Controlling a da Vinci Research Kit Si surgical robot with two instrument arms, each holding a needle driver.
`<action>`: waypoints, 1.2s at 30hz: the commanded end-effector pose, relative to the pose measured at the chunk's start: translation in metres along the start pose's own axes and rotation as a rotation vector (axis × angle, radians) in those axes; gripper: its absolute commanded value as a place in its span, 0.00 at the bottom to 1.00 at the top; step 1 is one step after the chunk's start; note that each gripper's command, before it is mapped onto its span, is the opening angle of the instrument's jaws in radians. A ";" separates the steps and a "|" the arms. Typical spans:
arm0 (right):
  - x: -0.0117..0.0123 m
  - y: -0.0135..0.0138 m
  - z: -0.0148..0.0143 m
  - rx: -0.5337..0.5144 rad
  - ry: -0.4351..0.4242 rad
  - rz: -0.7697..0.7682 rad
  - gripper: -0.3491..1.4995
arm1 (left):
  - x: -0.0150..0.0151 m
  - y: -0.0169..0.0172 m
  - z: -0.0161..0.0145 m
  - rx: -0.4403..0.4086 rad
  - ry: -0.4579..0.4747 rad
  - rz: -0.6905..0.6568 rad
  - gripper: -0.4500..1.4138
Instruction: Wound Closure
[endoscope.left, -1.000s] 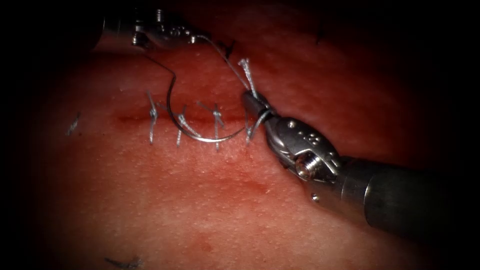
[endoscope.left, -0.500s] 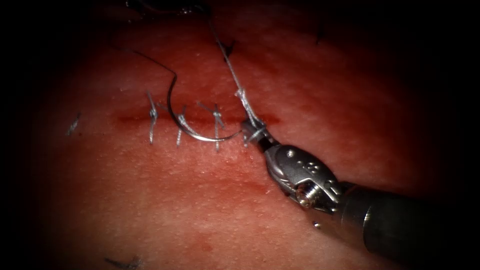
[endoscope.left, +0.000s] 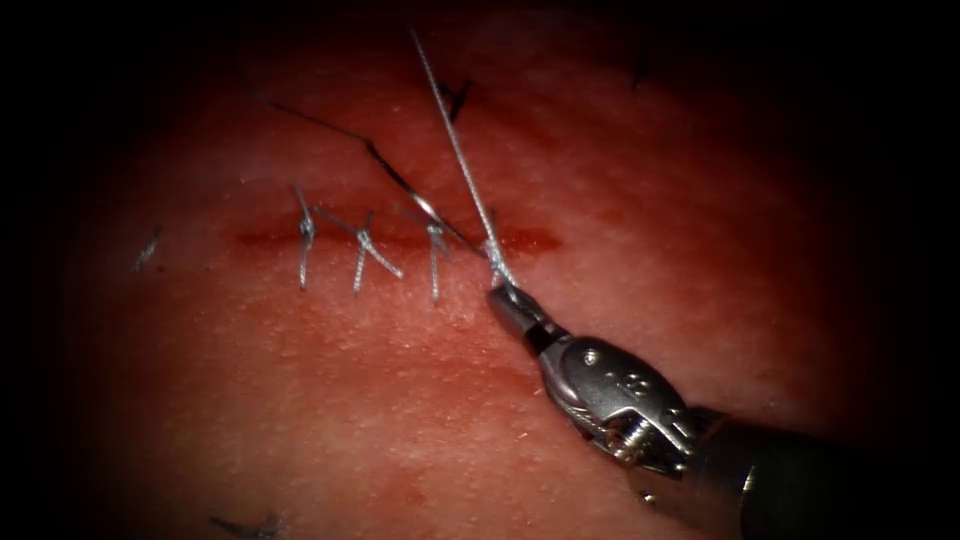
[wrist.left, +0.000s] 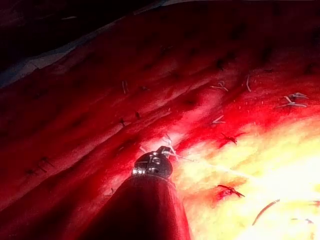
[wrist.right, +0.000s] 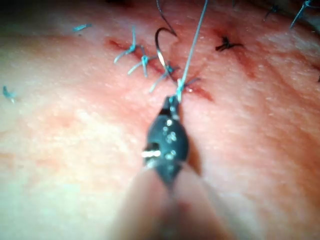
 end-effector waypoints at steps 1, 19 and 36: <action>-0.0003 -0.0002 0.0005 0.020 0.007 -0.028 0.00 | 0.0008 -0.0007 0.0009 -0.001 0.004 0.002 0.00; -0.0022 -0.0008 -0.0012 0.401 0.220 -0.551 0.00 | 0.0013 -0.0029 0.0022 0.052 -0.013 0.006 0.00; -0.0066 -0.0040 -0.0026 0.385 0.178 -0.596 0.00 | 0.0020 -0.0052 0.0026 0.216 -0.066 0.206 0.00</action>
